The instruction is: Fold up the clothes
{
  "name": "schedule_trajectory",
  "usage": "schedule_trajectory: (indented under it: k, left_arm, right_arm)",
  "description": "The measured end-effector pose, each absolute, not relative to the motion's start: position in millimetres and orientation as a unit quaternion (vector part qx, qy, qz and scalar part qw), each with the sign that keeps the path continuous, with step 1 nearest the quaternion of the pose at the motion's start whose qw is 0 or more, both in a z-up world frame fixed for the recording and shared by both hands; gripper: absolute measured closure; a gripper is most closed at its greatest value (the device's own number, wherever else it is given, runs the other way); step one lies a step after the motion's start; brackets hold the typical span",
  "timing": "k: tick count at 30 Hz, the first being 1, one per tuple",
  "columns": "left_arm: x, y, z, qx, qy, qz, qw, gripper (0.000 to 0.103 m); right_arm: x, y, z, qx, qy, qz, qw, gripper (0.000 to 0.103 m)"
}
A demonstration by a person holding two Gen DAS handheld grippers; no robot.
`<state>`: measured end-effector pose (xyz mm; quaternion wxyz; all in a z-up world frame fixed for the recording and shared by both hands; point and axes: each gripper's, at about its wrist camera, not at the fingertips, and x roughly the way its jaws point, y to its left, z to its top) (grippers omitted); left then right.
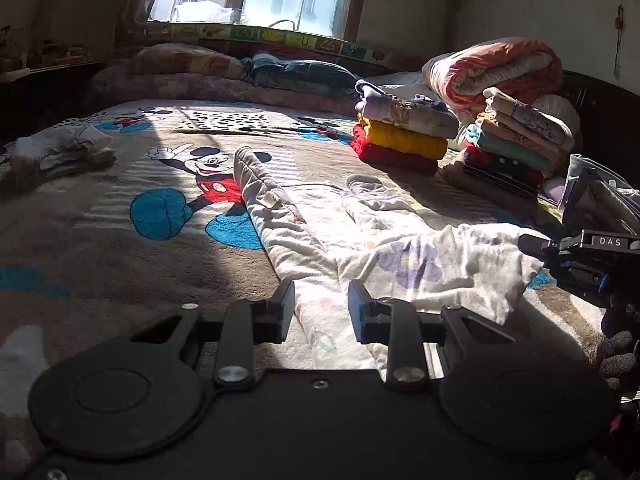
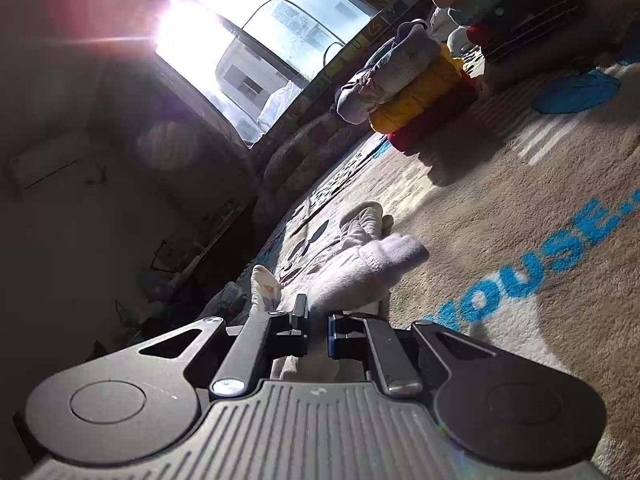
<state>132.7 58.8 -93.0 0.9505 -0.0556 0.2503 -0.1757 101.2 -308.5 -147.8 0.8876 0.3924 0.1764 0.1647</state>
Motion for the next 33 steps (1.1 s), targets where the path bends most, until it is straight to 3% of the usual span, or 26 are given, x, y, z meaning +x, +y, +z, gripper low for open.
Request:
schedule_trajectory:
  k: [11,17,18,19,26,33]
  left_arm:
    - [291,61,-73,-0.144,0.29,-0.163,0.932,0.074]
    - [341,37,-88,-0.086,0.338,-0.118,0.93,0.074]
    - [344,34,-92,-0.075,0.34,-0.113,0.931,0.078]
    - [345,32,-93,-0.067,0.34,-0.114,0.931,0.093]
    - [348,-28,-99,0.071,0.339,-0.129,0.929,0.094]
    - [361,-39,-120,0.1,0.371,-0.12,0.915,0.094]
  right_arm:
    - [96,-310,-136,0.378,0.169,0.204,0.887,0.092]
    - [97,-309,-134,0.377,0.173,0.221,0.883,0.092]
    - [98,-310,-134,0.38,0.174,0.223,0.881,0.092]
    - [98,-311,-135,0.382,0.175,0.224,0.879,0.092]
    - [98,-314,-135,0.394,0.175,0.238,0.87,0.092]
    - [98,-318,-137,0.404,0.178,0.238,0.865,0.092]
